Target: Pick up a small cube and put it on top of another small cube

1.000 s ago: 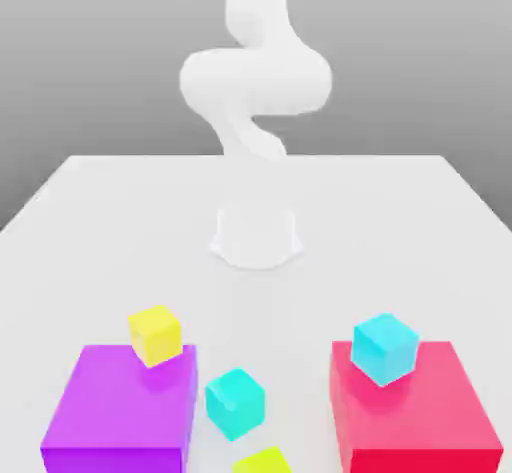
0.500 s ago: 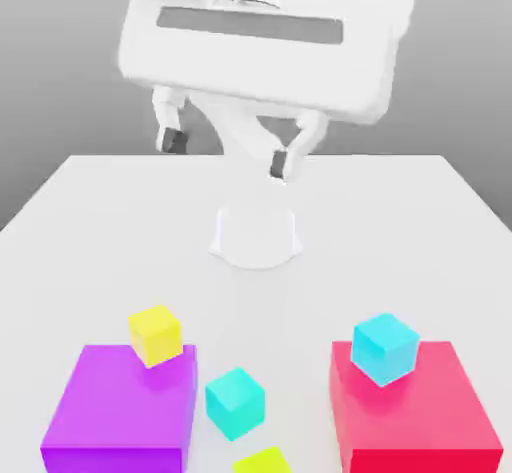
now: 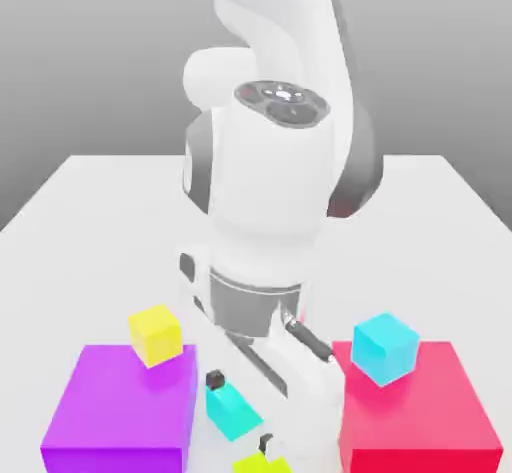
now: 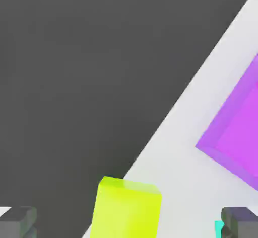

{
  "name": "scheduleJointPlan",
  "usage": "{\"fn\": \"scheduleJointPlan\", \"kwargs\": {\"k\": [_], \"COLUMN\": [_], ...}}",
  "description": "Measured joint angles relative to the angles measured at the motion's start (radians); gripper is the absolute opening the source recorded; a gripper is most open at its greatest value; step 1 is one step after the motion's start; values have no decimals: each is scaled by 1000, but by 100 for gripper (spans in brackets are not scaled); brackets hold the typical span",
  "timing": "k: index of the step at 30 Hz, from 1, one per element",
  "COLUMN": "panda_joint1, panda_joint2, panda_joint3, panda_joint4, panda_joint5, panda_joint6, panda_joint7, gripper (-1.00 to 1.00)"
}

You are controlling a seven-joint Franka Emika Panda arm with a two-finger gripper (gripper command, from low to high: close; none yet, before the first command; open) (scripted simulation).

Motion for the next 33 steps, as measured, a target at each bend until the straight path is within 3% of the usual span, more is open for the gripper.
{"fn": "scheduleJointPlan", "kwargs": {"k": [2, 5, 6, 12, 17, 25, 31, 33], "panda_joint1": [1, 32, 45, 51, 11, 47, 31, 25], "panda_joint2": [53, 162, 195, 212, 72, -136, -338, -320], "panda_joint3": [4, -36, -51, -59, -5, -71, -86, -83], "panda_joint4": [1, 22, 29, 33, -2, -202, -373, -393], "panda_joint5": [32, 0, -14, -20, 48, 97, 248, 258], "panda_joint6": [34, 116, 141, 156, 51, 9, 25, 72], "panda_joint7": [31, 73, 84, 89, 49, 451, 704, 743], "gripper": [0, 0, -100, -100, -100, -100, -100, -100]}}
